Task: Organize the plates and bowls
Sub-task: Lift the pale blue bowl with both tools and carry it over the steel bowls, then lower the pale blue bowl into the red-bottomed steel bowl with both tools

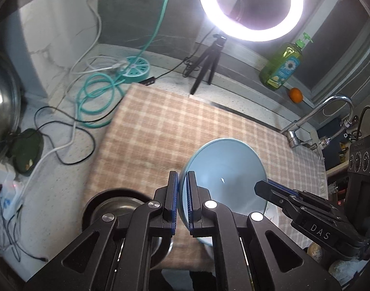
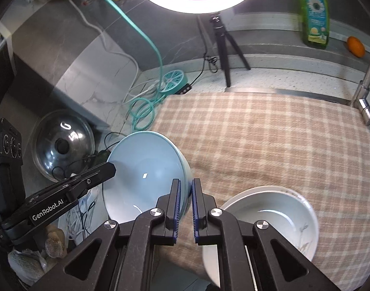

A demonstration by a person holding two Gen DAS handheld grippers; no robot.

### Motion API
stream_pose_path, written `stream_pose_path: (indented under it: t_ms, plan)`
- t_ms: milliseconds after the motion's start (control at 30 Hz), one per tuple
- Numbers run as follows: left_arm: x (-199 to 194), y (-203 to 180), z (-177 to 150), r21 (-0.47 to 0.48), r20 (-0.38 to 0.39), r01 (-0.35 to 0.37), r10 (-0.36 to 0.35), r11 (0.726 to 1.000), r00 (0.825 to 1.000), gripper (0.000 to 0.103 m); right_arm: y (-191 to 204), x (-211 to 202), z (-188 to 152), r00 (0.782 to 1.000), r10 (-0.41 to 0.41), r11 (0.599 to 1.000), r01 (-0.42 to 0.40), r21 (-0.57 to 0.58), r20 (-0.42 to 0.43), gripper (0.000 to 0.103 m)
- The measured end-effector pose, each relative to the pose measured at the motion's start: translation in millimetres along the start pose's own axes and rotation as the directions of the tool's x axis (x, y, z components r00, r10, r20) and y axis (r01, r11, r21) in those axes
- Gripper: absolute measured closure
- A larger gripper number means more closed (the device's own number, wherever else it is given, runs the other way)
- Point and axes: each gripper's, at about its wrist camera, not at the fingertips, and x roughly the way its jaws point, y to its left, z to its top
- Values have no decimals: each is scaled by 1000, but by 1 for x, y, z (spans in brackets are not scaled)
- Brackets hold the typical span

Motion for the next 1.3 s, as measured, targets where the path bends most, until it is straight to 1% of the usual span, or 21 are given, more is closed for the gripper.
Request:
stream_pose_path:
  t_ms: [233, 500, 933, 1300]
  plan:
    - [-14, 42, -22, -62, 0, -34, 34, 997, 999, 98, 38, 25, -19, 999, 23, 998, -26, -57, -49, 95]
    - [-9, 79, -48, -132, -38, -68, 63, 989, 997, 98, 64, 52, -35, 994, 19, 994, -31, -108, -104, 95]
    - [7, 104, -62, -172, -68, -83, 73, 982, 995, 98, 73, 88, -47, 985, -16, 991, -8, -134, -172, 95]
    - [23, 116, -71, -195, -97, -87, 69, 977, 993, 98, 77, 107, -51, 980, -43, 988, 11, -157, -197, 95]
